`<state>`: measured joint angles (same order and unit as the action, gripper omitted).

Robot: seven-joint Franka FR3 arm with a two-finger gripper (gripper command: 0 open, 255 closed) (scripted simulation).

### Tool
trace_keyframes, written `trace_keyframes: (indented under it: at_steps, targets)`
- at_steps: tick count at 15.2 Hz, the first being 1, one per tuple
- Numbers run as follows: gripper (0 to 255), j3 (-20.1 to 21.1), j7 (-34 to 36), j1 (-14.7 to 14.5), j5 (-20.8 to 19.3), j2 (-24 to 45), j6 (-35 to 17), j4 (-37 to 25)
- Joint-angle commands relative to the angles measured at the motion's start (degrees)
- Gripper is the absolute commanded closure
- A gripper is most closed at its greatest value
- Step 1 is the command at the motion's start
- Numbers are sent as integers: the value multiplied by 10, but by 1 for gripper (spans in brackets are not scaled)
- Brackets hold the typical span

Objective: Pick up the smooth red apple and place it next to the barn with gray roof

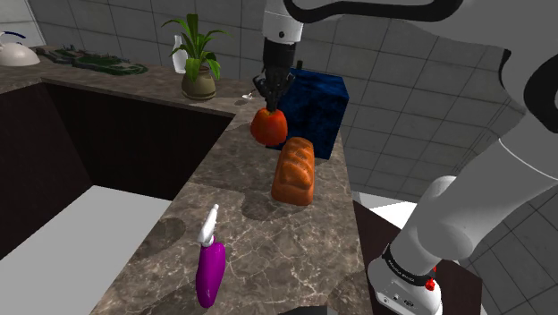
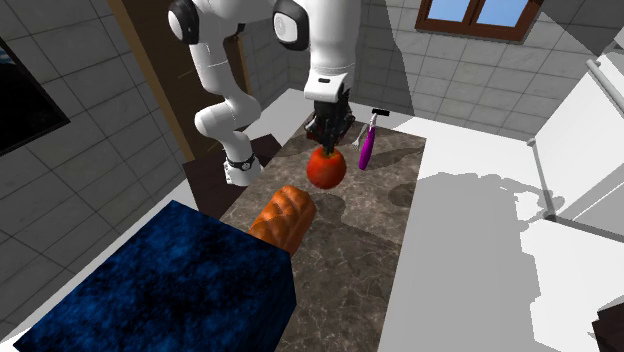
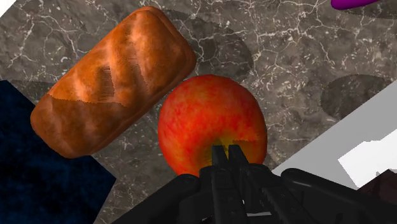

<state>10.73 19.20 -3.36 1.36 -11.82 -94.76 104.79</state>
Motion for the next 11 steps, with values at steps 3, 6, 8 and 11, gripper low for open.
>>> trace_keyframes:
  at_steps: [3,6,8,11]
  targets:
    - [255,22,37,-18,16,-57,3,53]
    - [255,40,65,-33,30,-96,7,85]
    - [255,53,85,-43,40,-119,11,103]
    - [255,74,116,-59,56,-151,18,126]
